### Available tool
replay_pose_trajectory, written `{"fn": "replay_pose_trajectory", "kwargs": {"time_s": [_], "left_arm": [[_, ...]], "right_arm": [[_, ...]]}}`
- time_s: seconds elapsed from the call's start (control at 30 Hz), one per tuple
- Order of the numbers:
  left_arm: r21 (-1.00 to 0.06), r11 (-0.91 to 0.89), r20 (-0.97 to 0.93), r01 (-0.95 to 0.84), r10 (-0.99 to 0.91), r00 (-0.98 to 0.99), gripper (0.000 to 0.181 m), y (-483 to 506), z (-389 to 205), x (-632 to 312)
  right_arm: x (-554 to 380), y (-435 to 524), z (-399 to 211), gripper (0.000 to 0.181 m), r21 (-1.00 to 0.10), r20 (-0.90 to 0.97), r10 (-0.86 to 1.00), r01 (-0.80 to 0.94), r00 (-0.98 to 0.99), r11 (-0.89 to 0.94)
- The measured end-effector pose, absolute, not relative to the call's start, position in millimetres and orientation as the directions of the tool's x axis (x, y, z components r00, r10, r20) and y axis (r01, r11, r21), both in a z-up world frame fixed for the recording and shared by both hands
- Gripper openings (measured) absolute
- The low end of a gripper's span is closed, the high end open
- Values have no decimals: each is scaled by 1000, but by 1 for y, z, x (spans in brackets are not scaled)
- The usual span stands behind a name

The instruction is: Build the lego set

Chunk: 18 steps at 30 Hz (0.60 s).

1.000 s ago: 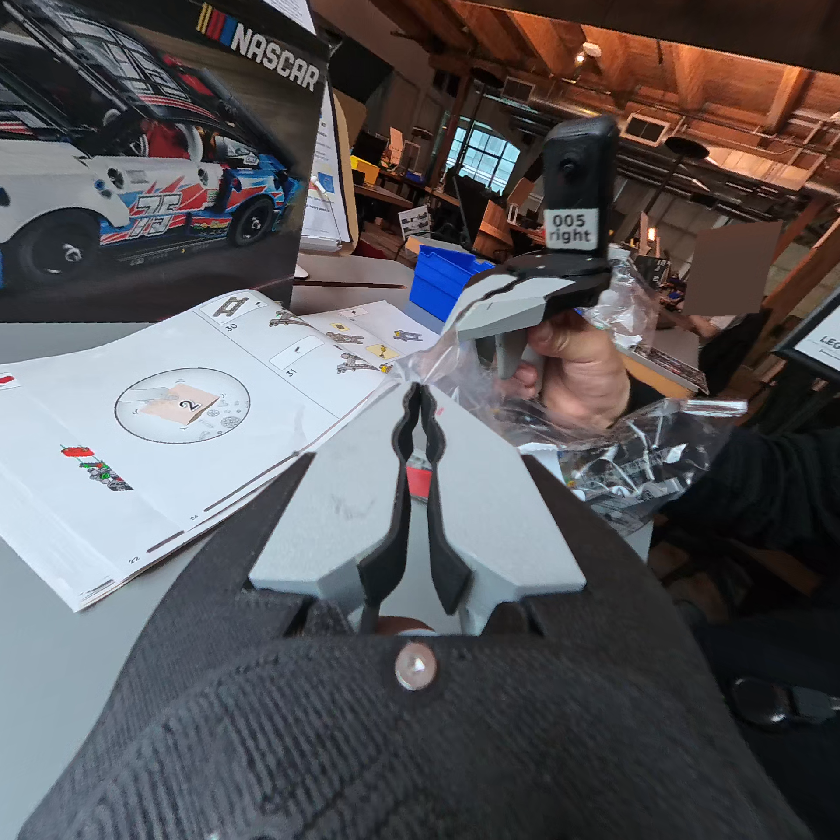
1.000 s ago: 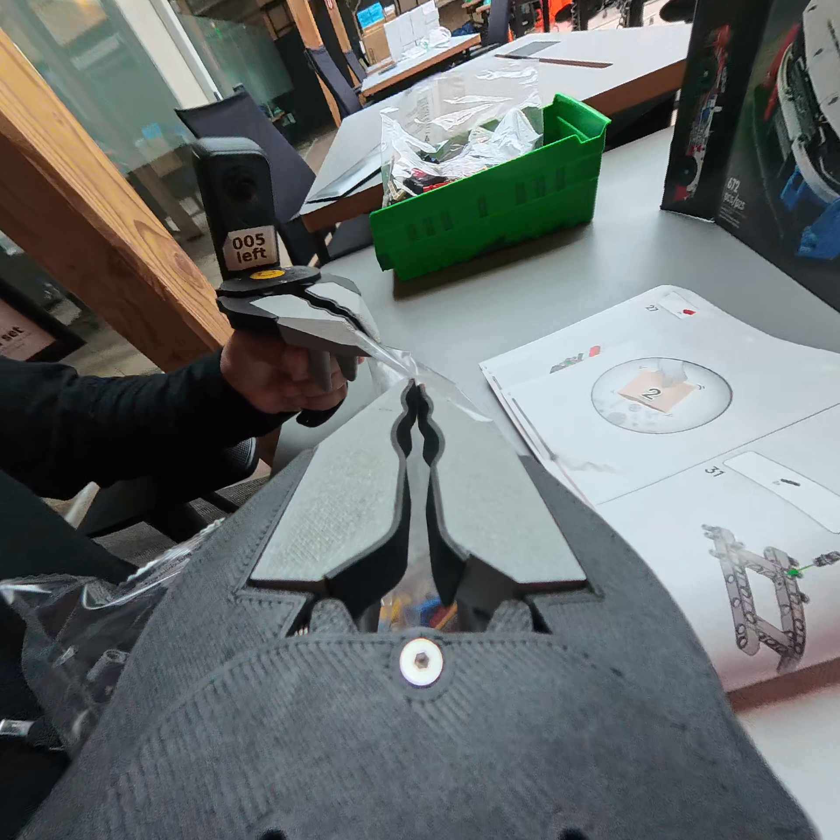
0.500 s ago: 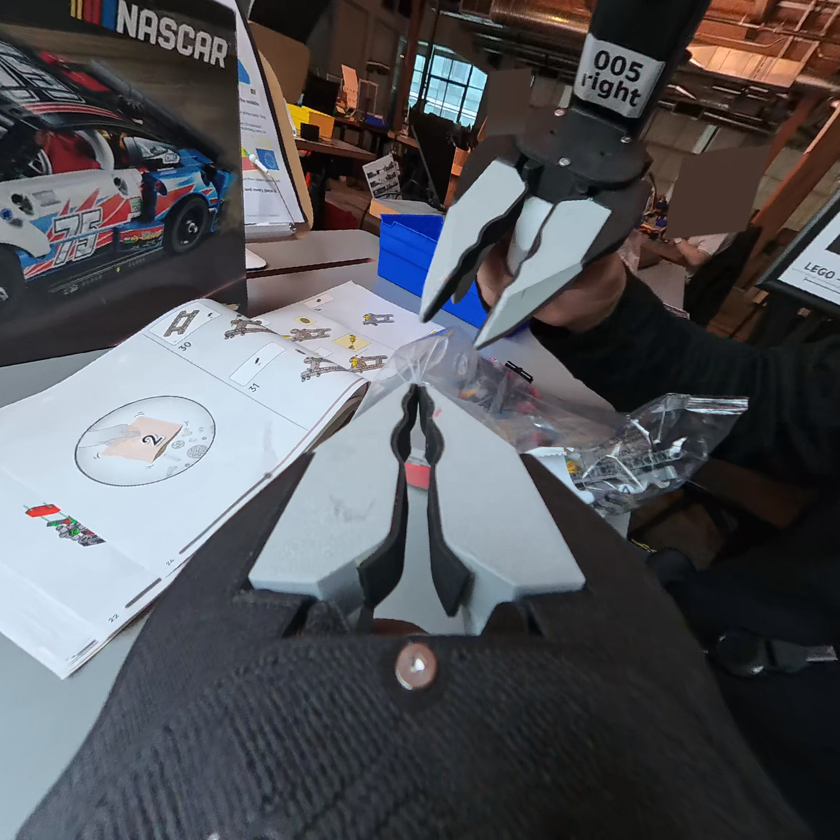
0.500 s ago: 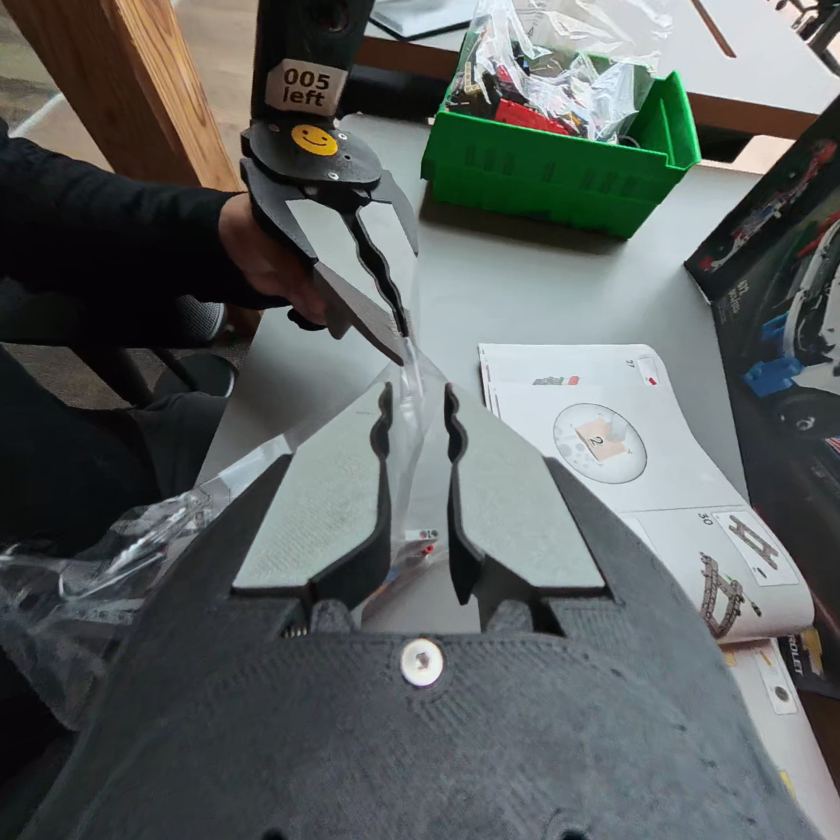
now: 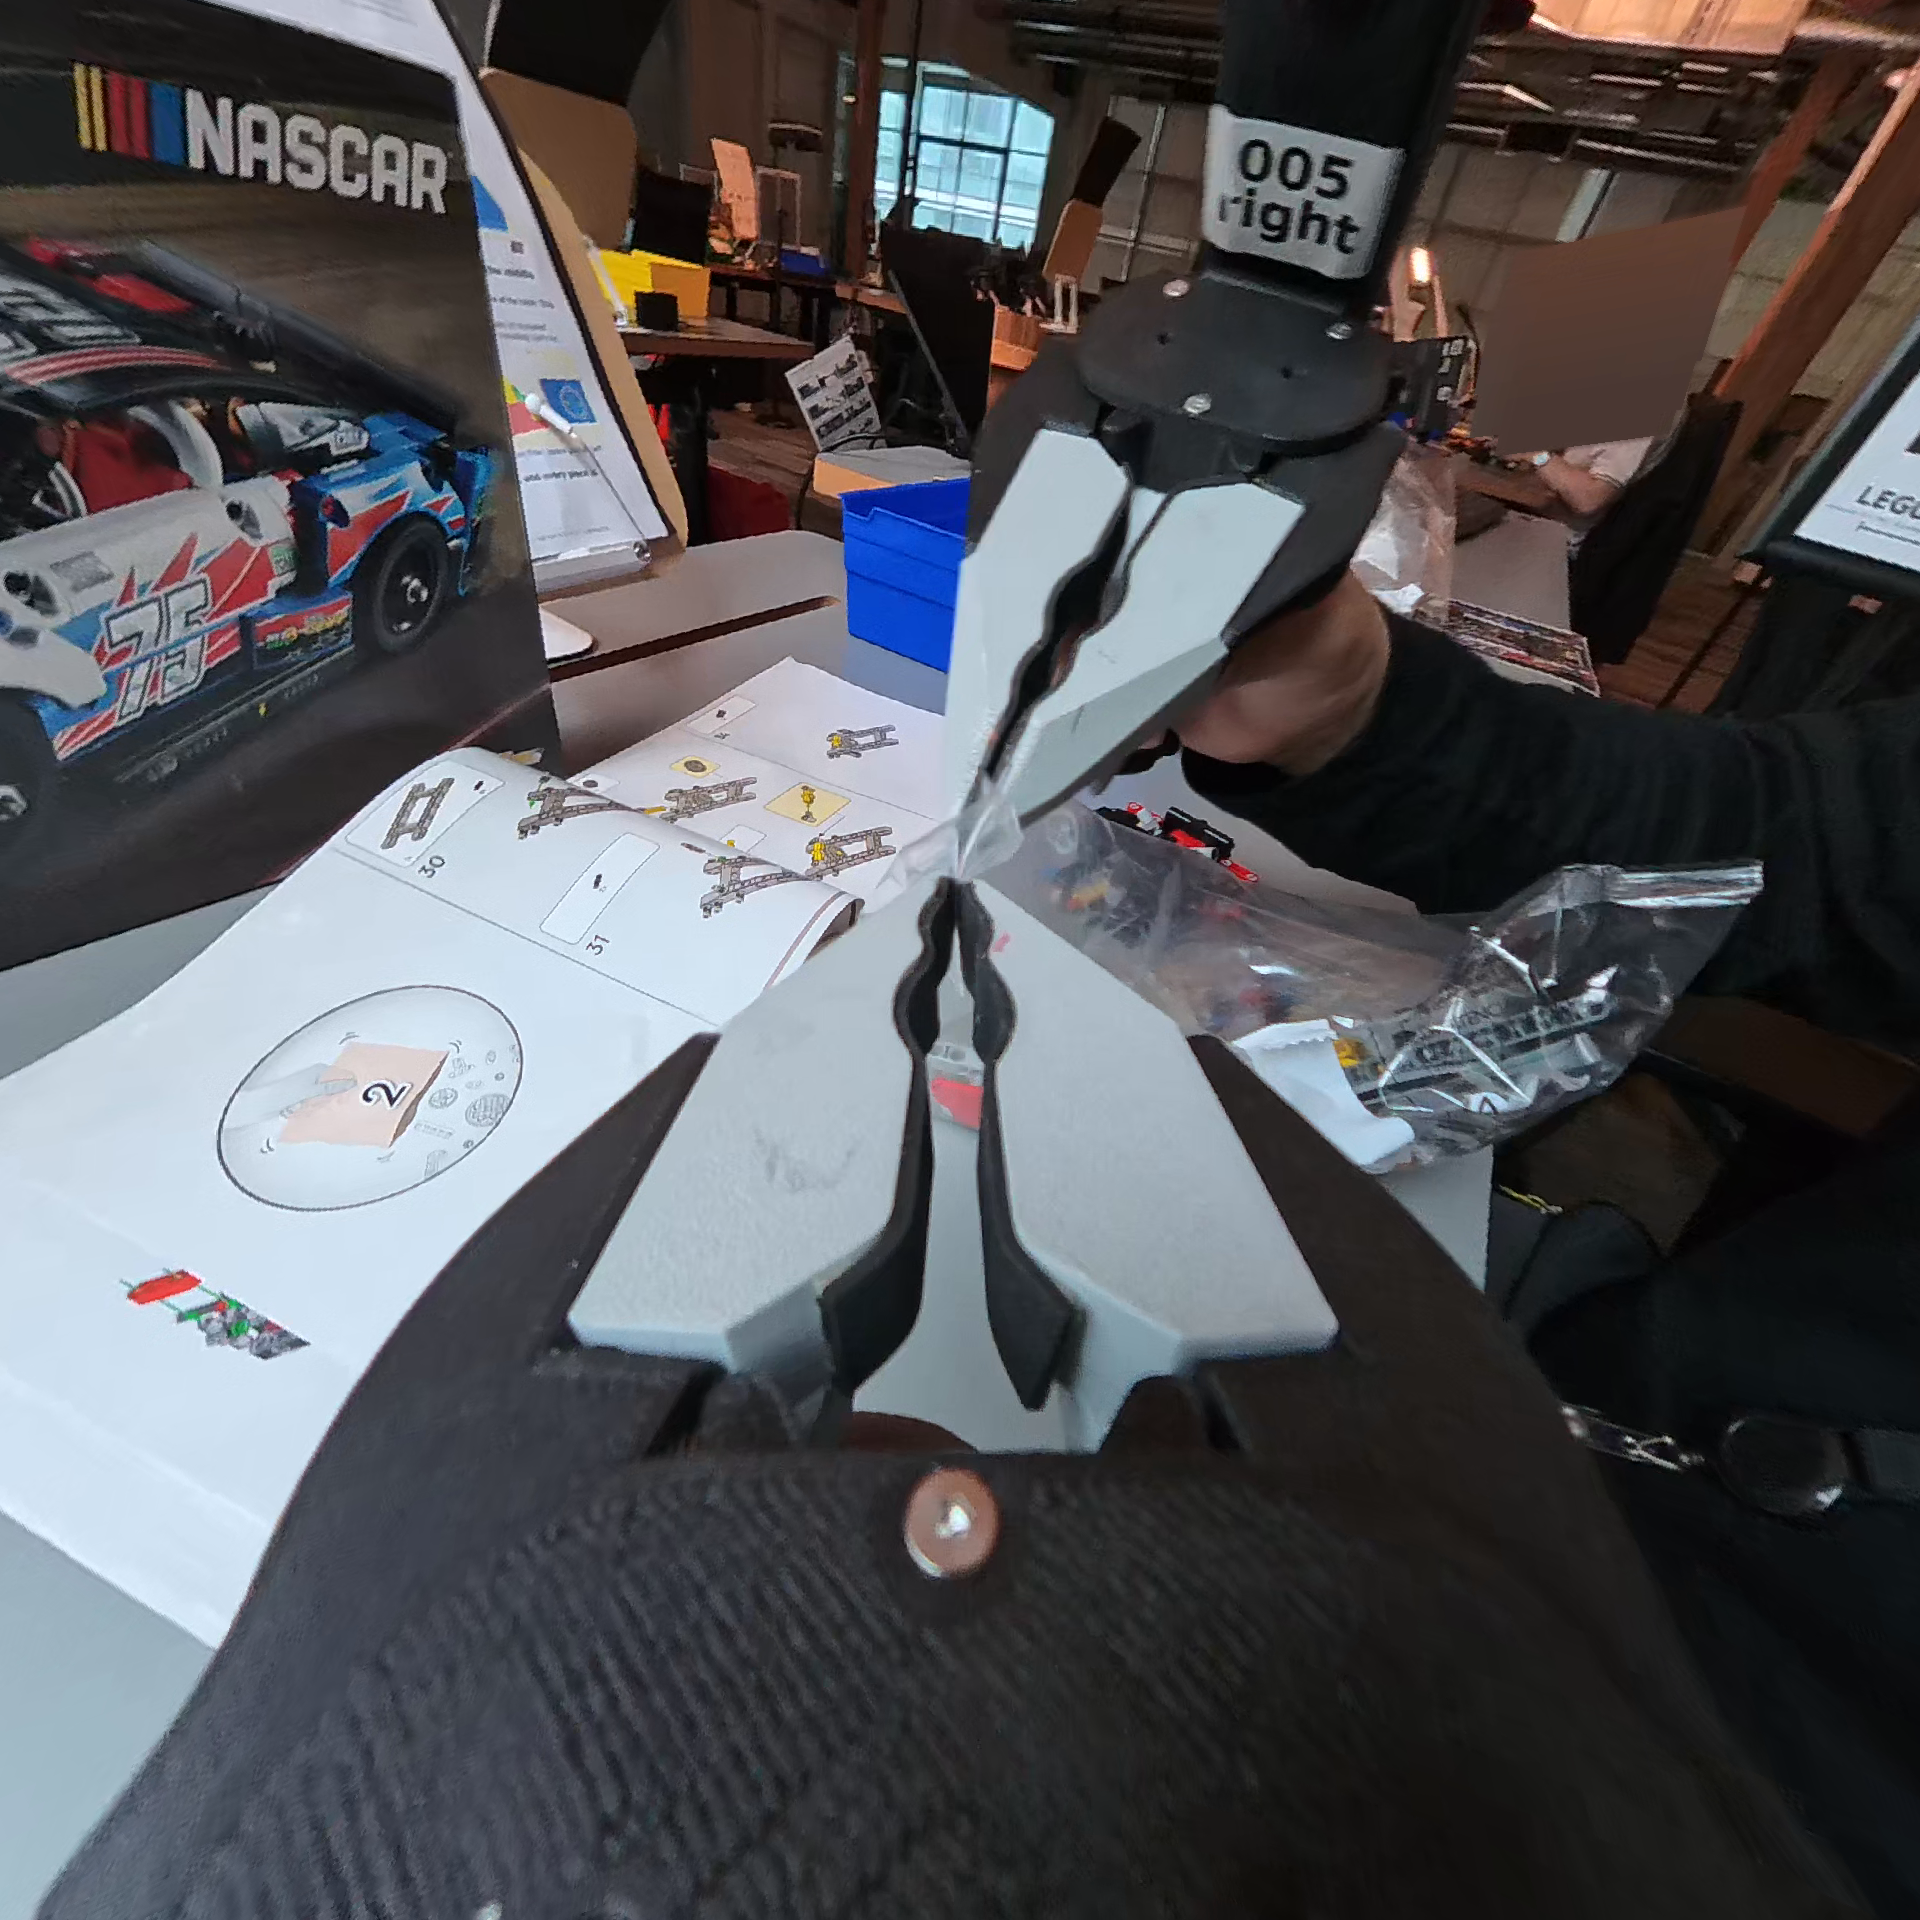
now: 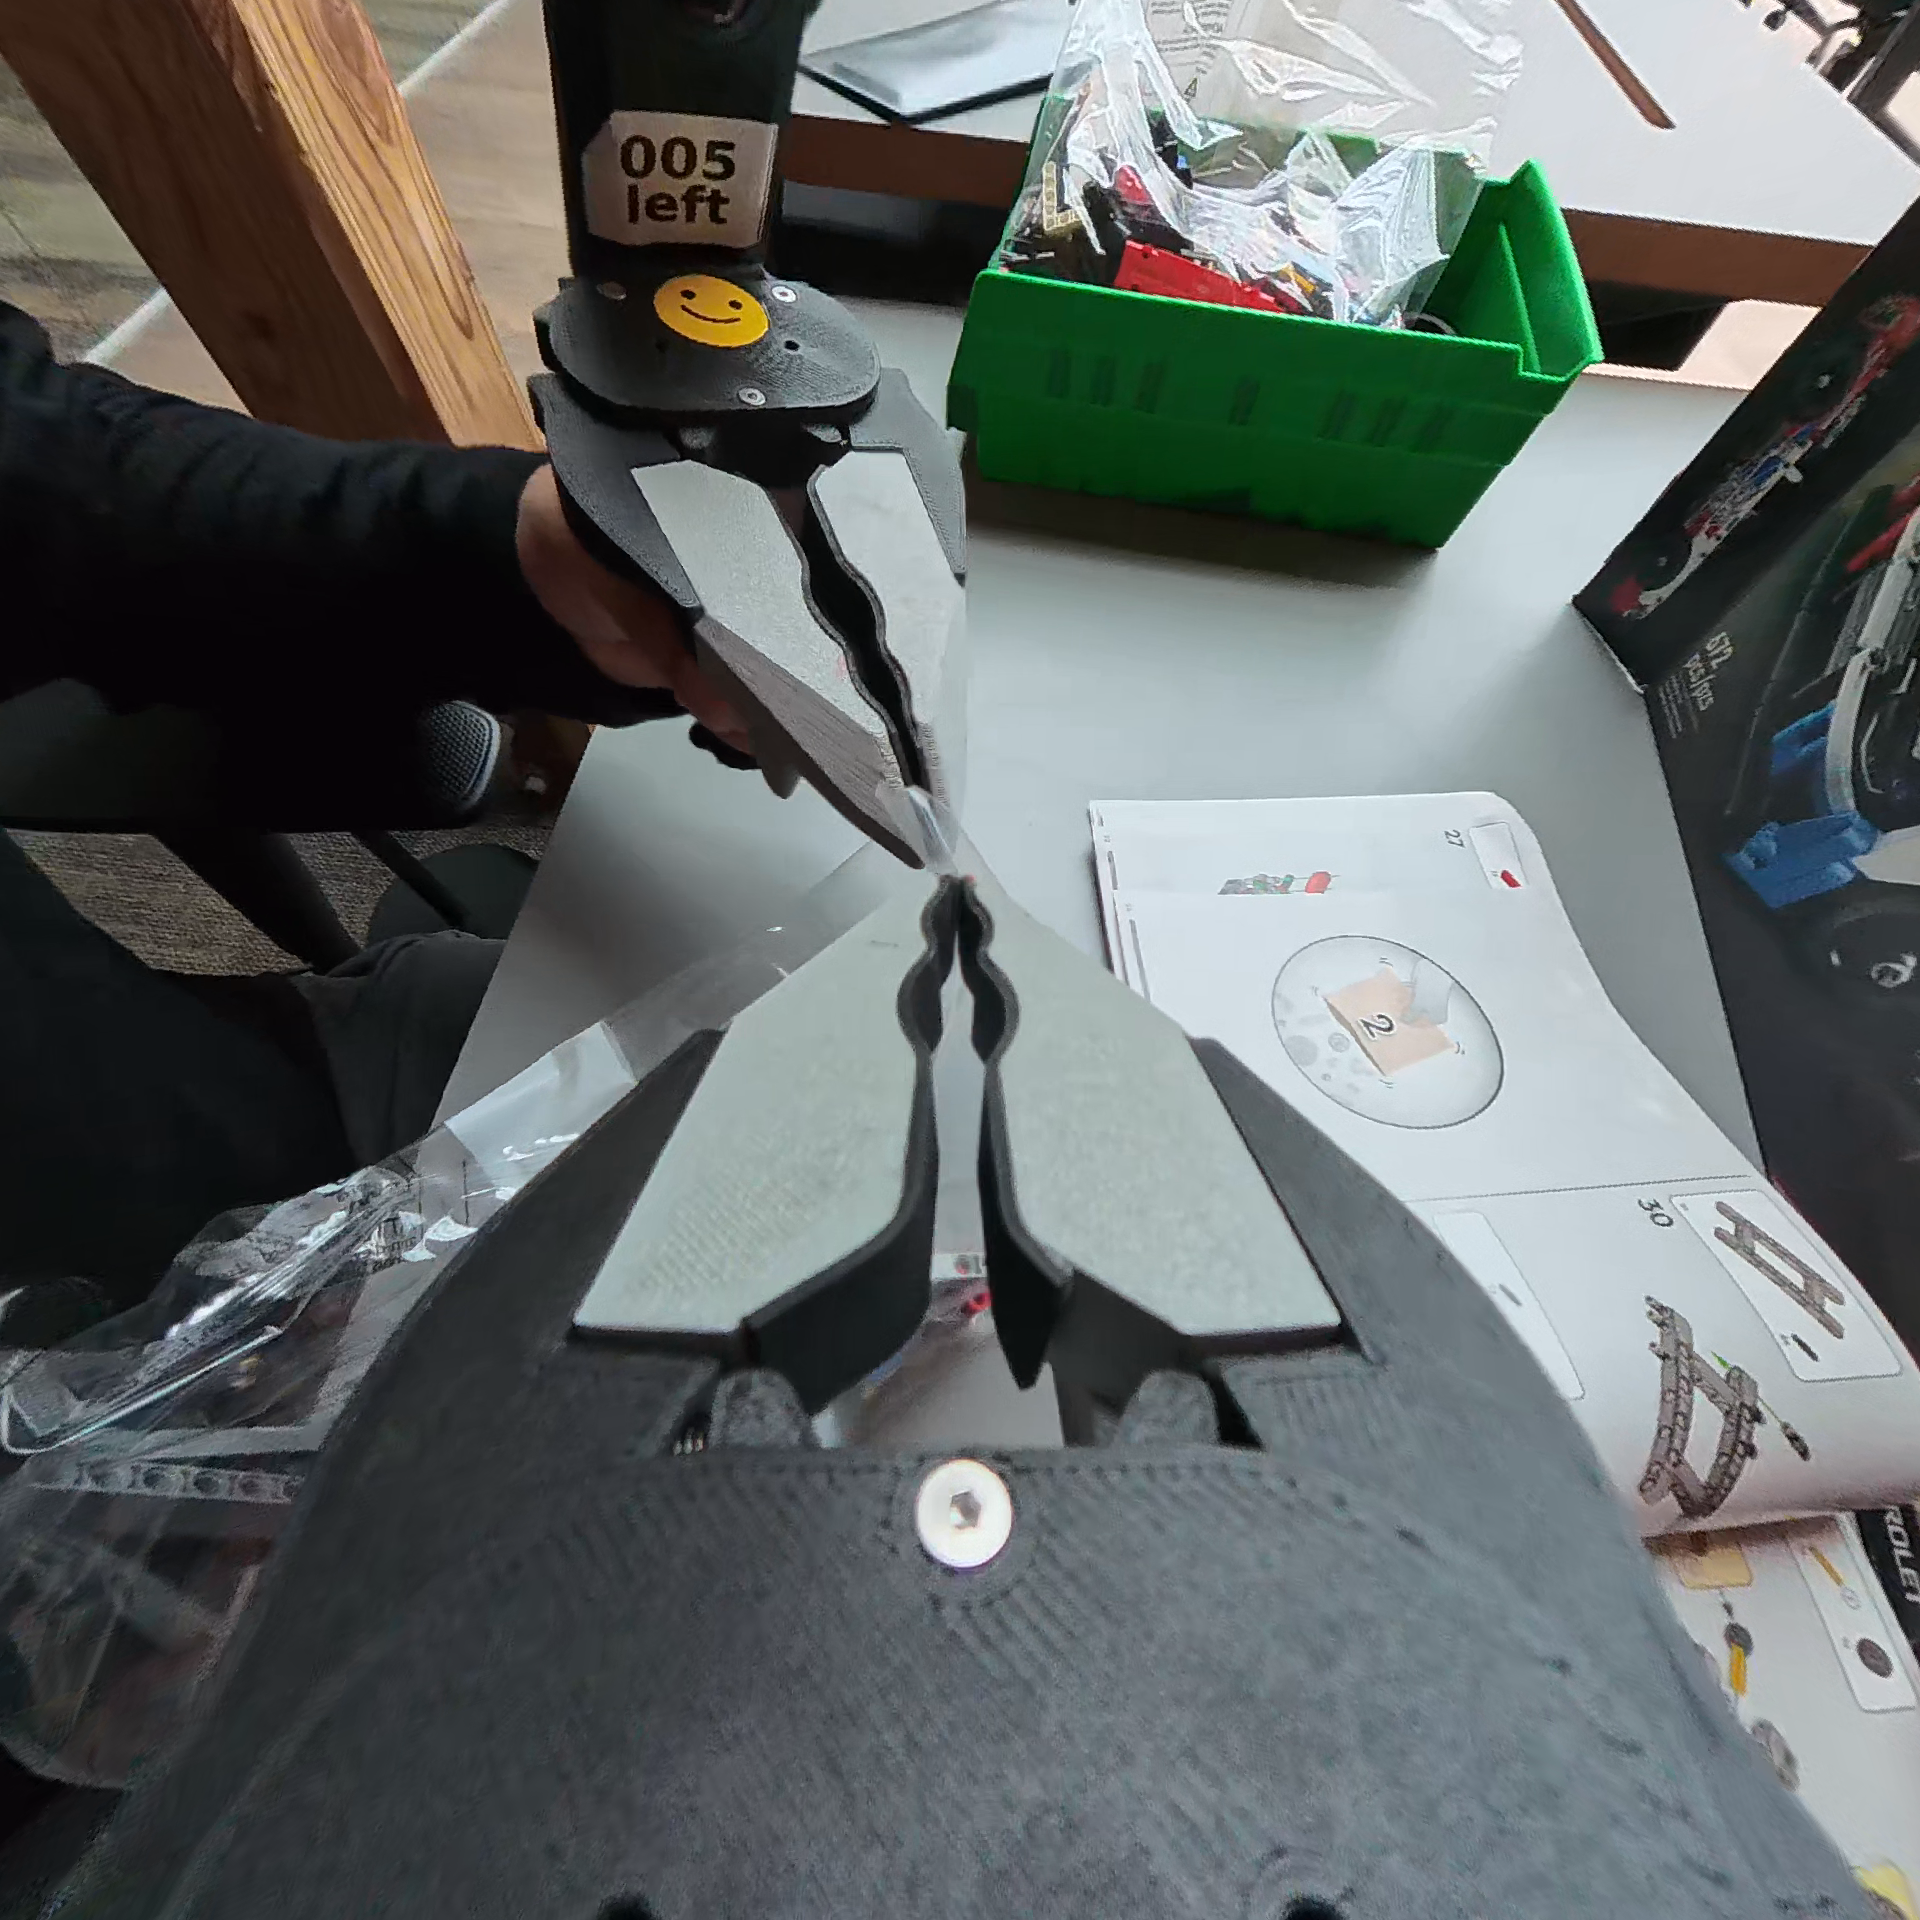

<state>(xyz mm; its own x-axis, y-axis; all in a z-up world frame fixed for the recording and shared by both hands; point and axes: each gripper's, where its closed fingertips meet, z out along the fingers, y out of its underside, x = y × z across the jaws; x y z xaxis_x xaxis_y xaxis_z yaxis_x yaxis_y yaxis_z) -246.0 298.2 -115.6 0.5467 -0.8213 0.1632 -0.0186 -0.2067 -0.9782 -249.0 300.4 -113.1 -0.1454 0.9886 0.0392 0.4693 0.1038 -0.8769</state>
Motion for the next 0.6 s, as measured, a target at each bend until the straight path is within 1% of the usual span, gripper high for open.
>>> {"fn": "replay_pose_trajectory", "kwargs": {"time_s": [0.07, 0.13, 0.2, 0.23, 0.33, 0.4, 0.6], "left_arm": [[-983, -183, 147, -5, -807, 571, 0, 299, -112, -250], [-984, -167, 172, 67, -772, 612, 0, 301, -107, -256], [-962, -208, 273, 178, -758, 592, 0, 304, -112, -261], [-950, -237, 312, 203, -748, 585, 0, 306, -119, -262], [-964, -229, 262, 137, -722, 640, 0, 308, -134, -265], [-953, -255, 300, 164, -717, 628, 0, 309, -138, -267], [-937, -286, 348, 202, -706, 617, 0, 310, -143, -271]], "right_arm": [[-250, 304, -108, 0, -894, 28, 994, 441, -110, 74], [-253, 308, -107, 0, -917, 27, 999, 395, -47, 43], [-255, 310, -112, 0, -930, -37, 999, 367, -18, -28], [-255, 313, -118, 0, -927, -86, 996, 367, -8, -77], [-254, 318, -131, 0, -921, -152, 988, 360, 19, -149], [-253, 321, -133, 0, -920, -126, 991, 369, 42, -133], [-252, 324, -137, 0, -918, -129, 990, 372, 54, -140]]}}
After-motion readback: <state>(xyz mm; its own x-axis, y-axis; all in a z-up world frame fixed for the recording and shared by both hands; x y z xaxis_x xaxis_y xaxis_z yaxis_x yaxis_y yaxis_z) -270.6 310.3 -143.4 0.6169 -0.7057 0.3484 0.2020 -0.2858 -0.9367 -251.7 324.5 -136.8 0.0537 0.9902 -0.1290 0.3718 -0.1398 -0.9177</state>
